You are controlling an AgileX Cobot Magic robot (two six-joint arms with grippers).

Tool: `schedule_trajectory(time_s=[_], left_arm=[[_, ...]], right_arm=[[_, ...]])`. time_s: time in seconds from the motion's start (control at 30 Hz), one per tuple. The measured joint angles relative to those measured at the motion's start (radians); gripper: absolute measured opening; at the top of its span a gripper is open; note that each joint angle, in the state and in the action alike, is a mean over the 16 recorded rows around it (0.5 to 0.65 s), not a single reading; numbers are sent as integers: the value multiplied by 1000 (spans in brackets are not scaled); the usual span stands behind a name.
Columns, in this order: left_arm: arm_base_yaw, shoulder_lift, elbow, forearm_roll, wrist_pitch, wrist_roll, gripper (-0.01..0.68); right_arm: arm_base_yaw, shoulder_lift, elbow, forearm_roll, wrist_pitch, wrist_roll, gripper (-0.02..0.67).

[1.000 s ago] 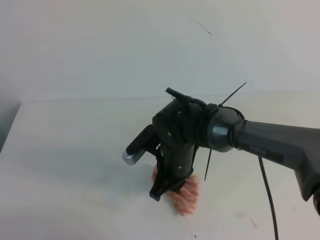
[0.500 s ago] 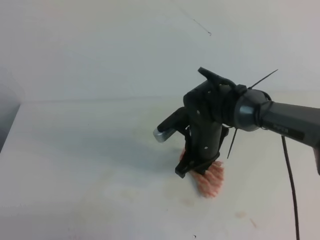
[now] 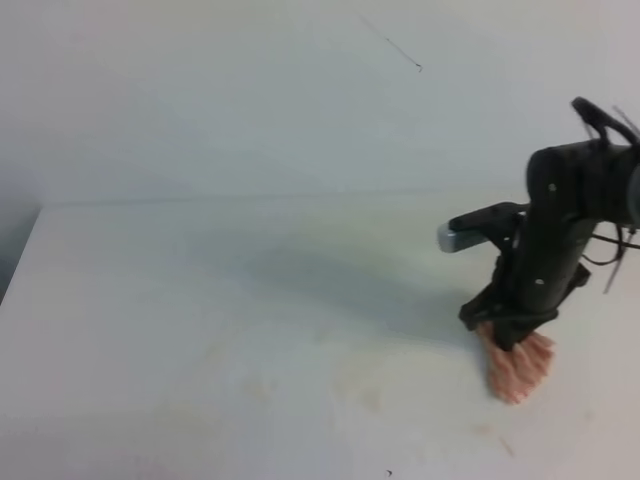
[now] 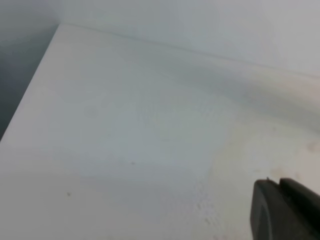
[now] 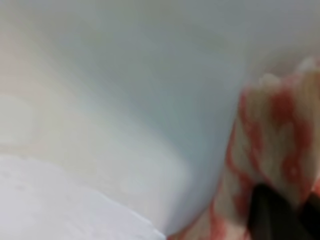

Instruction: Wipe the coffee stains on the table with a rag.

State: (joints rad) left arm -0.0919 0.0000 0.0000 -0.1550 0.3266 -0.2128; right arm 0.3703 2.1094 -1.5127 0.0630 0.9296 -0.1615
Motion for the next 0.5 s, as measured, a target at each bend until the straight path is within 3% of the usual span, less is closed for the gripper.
schedule_trajectory(time_s=[0.23, 0.5], left_arm=[[0, 0, 0, 0, 0, 0, -1], [-2, 0, 0, 0, 0, 0, -1]], right_arm=[[-92, -171, 232, 19, -137, -7, 28], [-124, -298, 399, 59, -263, -12, 33]])
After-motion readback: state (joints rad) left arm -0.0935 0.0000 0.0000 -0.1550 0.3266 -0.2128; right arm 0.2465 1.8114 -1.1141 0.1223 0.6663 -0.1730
